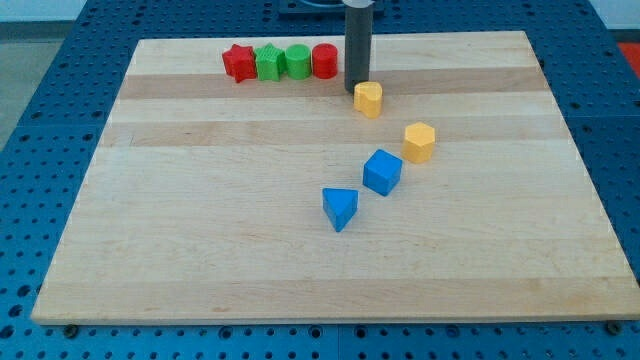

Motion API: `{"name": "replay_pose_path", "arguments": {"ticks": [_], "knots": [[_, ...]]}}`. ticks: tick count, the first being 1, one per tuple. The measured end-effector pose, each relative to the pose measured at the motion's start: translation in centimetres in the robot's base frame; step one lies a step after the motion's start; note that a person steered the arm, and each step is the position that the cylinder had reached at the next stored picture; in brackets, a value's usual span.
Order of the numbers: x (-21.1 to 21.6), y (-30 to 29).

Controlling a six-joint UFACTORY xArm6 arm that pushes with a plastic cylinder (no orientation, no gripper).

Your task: Push the blue triangle to center

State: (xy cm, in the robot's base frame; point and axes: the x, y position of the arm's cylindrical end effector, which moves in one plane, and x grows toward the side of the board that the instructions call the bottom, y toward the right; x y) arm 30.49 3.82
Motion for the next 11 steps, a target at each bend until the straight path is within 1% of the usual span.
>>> {"name": "replay_pose_path", "arguments": {"ticks": [2,4,6,9,11], "knots": [[0.0,1.5],[0.7,1.6],[3.4,1.6],[3.4,6.2],[5.2,6.3]]}}
